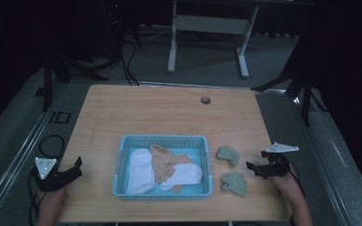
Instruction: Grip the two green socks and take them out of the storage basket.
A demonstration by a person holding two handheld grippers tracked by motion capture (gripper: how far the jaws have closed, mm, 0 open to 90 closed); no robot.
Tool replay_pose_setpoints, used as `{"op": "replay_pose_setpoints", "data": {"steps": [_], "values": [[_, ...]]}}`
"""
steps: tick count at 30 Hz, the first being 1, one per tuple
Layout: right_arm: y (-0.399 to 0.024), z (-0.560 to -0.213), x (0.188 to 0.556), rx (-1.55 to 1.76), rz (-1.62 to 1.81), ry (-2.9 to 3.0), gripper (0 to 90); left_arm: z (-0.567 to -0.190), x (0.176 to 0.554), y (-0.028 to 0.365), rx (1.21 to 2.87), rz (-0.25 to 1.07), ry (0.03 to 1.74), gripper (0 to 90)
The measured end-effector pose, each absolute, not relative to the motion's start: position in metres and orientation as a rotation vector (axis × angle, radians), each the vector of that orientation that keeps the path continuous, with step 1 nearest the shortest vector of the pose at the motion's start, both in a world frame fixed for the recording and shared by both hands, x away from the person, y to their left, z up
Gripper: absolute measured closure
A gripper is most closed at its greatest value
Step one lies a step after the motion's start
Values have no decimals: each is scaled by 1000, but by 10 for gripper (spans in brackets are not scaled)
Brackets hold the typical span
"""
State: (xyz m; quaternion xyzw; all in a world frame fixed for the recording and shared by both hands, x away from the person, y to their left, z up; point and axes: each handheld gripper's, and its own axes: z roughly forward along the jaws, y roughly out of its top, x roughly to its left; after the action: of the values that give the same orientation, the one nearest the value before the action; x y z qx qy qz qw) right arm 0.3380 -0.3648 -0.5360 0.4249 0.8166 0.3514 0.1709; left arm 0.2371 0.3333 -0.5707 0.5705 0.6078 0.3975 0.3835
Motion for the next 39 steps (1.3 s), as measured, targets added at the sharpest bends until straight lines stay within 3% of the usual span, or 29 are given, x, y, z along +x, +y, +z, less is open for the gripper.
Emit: {"op": "replay_pose_setpoints", "data": {"steps": [39], "values": [[-413, -560, 311, 1521, 948, 1737, 111, -571, 237, 333, 1462, 1013, 1544, 3]]}}
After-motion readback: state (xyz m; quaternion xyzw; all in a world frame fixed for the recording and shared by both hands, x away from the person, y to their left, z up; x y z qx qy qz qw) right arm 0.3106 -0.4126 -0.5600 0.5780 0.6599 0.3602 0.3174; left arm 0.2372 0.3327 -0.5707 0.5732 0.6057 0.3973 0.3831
